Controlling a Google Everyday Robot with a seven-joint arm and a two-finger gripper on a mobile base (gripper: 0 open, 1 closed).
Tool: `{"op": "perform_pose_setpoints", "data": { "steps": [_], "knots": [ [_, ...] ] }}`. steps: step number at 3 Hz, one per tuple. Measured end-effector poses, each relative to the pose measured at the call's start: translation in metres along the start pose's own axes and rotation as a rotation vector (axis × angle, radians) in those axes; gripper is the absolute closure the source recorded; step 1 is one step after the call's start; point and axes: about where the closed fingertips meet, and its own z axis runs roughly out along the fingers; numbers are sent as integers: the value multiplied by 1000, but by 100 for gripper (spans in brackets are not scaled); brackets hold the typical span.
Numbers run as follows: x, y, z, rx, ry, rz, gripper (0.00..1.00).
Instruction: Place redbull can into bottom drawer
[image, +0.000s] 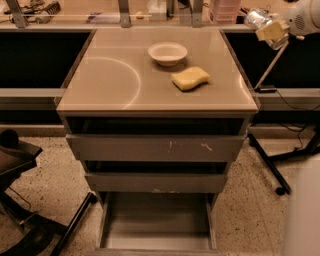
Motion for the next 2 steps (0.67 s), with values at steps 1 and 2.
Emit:
{"op": "perform_pose_setpoints", "data": {
  "steps": [1, 2],
  "knots": [
    [23, -3, -61, 3, -142, -13, 100],
    [51, 22, -93, -41, -287, 4, 100]
  ]
}}
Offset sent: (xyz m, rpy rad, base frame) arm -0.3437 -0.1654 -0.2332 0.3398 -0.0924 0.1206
